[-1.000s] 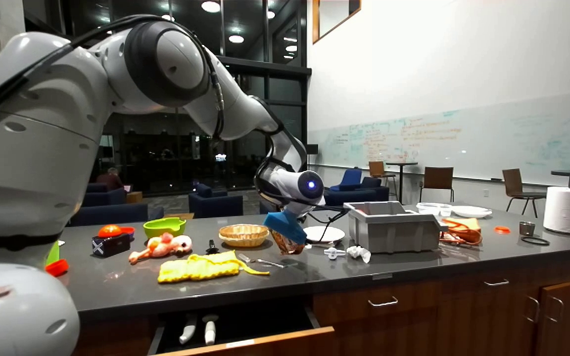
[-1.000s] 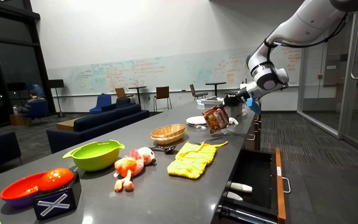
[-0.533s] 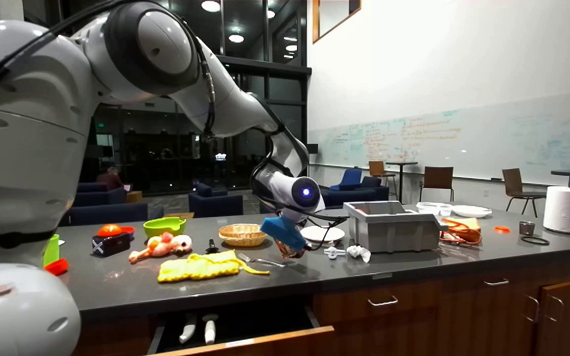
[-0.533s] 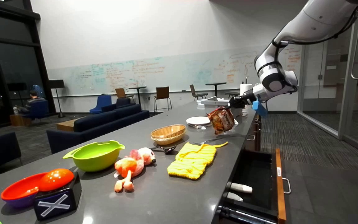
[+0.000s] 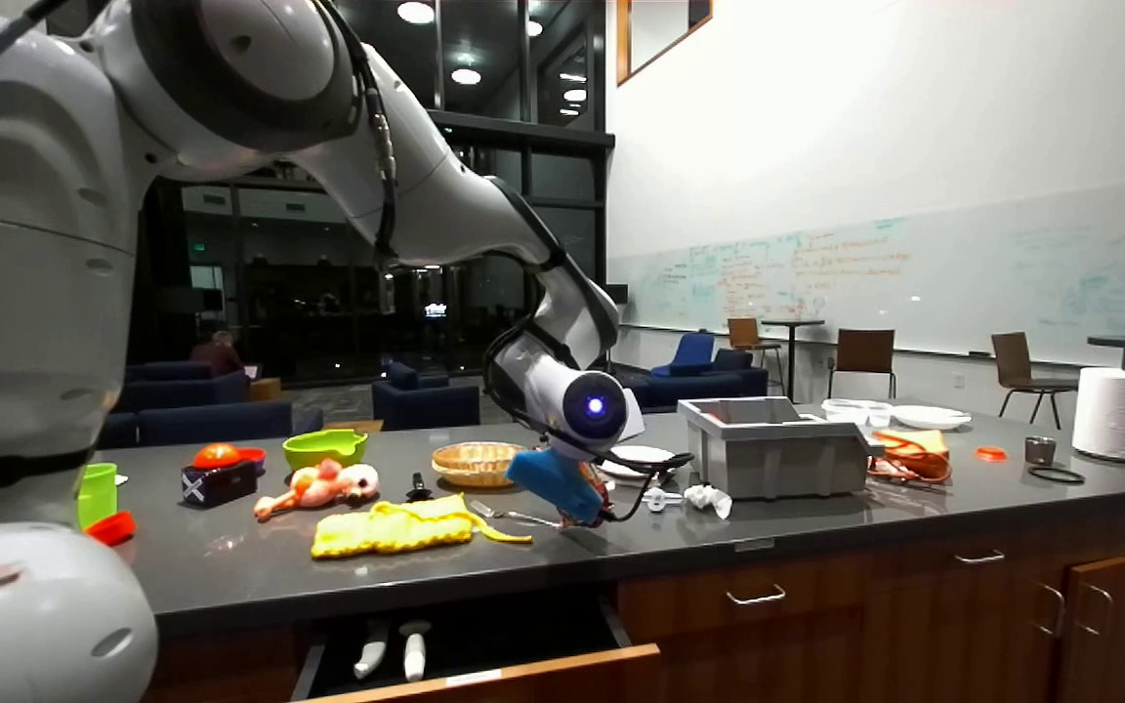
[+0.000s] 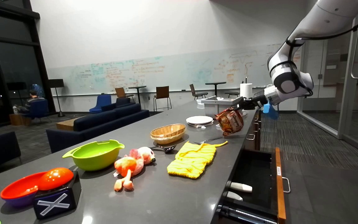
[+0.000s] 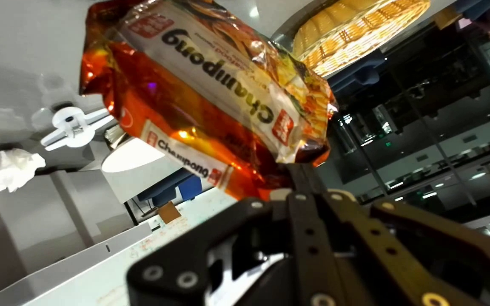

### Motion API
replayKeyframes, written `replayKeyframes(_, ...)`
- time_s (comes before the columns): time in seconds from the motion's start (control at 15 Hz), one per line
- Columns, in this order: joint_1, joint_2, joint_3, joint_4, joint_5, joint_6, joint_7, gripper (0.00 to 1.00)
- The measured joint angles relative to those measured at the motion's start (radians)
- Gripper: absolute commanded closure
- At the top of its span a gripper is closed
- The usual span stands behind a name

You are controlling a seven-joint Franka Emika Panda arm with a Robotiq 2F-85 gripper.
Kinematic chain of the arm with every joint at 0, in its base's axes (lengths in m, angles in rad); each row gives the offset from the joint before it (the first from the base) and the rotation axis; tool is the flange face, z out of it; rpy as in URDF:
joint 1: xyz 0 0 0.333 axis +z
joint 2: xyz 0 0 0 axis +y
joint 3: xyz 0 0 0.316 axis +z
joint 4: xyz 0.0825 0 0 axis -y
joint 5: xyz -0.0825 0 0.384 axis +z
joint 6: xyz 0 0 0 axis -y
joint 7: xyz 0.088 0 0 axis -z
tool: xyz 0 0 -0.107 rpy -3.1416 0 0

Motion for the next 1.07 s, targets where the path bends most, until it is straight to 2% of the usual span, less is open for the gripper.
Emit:
replayKeyframes(0.47,-0.001,-0.082,-0.03,-0.153,0.106,-0.035,-0.13,1.0)
replayKeyframes(1.07,-0.015,-0.187,-0.056,-0.324,0.316,-0.092,-0.28,1.0)
